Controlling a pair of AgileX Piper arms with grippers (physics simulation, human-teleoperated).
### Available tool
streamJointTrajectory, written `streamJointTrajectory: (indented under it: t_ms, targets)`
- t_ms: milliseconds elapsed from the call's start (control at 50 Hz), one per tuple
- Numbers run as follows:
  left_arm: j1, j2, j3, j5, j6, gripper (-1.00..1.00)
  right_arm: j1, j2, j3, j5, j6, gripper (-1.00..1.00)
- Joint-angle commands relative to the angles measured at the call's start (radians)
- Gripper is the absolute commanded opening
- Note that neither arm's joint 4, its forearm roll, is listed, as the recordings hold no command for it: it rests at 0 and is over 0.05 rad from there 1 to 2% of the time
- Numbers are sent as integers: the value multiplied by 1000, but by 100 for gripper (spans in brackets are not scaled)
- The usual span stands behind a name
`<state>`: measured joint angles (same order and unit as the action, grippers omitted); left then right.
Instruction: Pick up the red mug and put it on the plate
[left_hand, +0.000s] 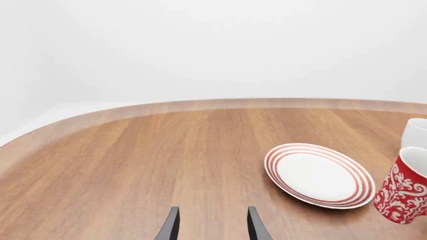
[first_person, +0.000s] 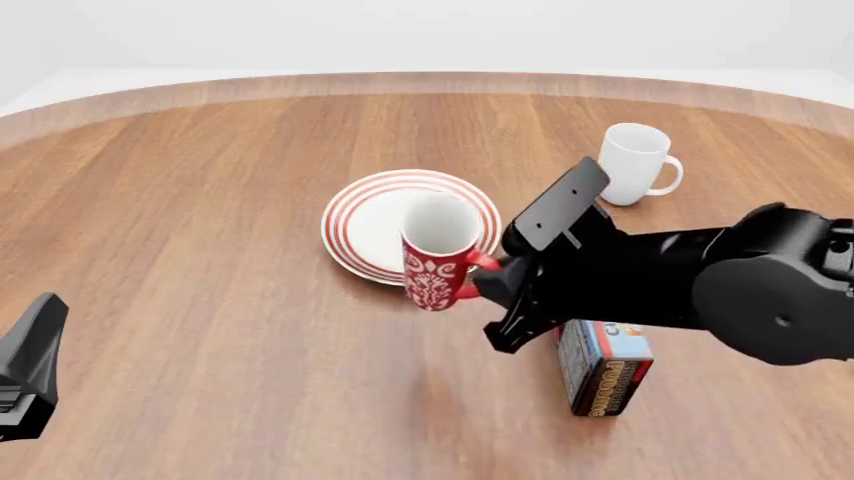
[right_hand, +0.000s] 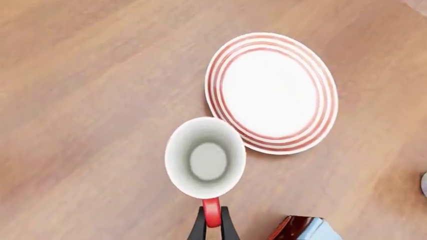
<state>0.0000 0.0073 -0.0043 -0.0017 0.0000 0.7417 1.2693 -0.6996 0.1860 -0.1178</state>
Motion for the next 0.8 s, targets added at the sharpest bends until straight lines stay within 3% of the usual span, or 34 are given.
streamJointTrajectory:
  t_ms: [20,340,800]
  targets:
    - [0,0,0,0,0,100,-33,-15,-82,46,-25,-100]
    - [0,0,0,0,0,100,-79,61,-203,50,-59,-100]
    - [0,0,0,0,0,100,-144,152,-289,14,-95,-100]
